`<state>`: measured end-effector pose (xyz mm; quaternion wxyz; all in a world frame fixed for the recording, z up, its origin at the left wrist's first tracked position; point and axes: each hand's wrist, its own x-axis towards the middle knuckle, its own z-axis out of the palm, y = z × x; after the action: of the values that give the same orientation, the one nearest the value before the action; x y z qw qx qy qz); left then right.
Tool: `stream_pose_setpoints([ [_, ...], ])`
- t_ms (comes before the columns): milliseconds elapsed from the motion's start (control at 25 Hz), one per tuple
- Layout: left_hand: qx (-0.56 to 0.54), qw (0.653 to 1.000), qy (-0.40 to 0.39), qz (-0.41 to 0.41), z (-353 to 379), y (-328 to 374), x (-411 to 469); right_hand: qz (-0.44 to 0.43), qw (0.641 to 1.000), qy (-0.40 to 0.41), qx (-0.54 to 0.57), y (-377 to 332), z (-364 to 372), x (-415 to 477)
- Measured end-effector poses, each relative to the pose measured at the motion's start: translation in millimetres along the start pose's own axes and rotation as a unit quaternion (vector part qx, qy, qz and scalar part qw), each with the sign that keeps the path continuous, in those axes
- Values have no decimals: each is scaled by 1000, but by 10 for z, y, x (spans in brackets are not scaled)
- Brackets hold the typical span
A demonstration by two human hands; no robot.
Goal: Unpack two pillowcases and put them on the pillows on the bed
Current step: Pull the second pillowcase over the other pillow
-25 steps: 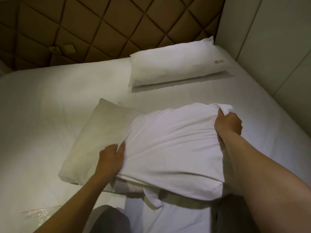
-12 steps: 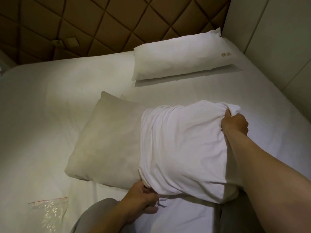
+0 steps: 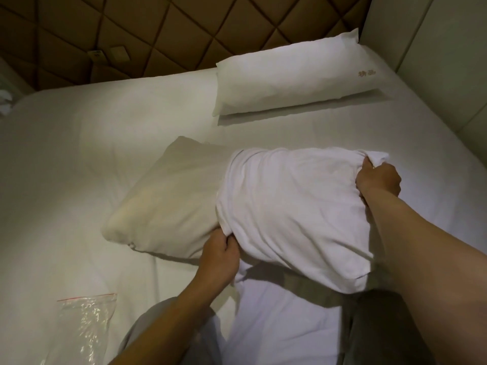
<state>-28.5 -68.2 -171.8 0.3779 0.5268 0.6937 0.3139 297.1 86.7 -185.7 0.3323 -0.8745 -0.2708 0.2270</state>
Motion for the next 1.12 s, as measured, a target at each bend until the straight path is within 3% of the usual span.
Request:
stream_pose_setpoints([
  [240,-245,960,97,-95,-430,-112,318,41,999,-5,-6,210,-84,117],
  [280,-230,961,129,-88,-586,-164,363,46,999,-12,-9,255,-121,154],
  [360,-44,985,166,-2,-912,-207,457,54,998,-16,-14,346,-200,219],
  [440,191,966,136,107,-1113,-149,564,57,998,-5,-13,420,-242,225],
  [480,243,954,118,133,-1125,-109,635,58,998,-2,-17,440,-246,194],
  [680,313,928,57,192,-983,-123,845,33,999,-5,-25,457,-187,97],
  [960,417,906,16,72,-1171,-590,731,31,999,4,7,394,-247,58],
  [1120,403,905,23,134,-1073,-323,756,-18,1000,-5,10,240,-258,-69],
])
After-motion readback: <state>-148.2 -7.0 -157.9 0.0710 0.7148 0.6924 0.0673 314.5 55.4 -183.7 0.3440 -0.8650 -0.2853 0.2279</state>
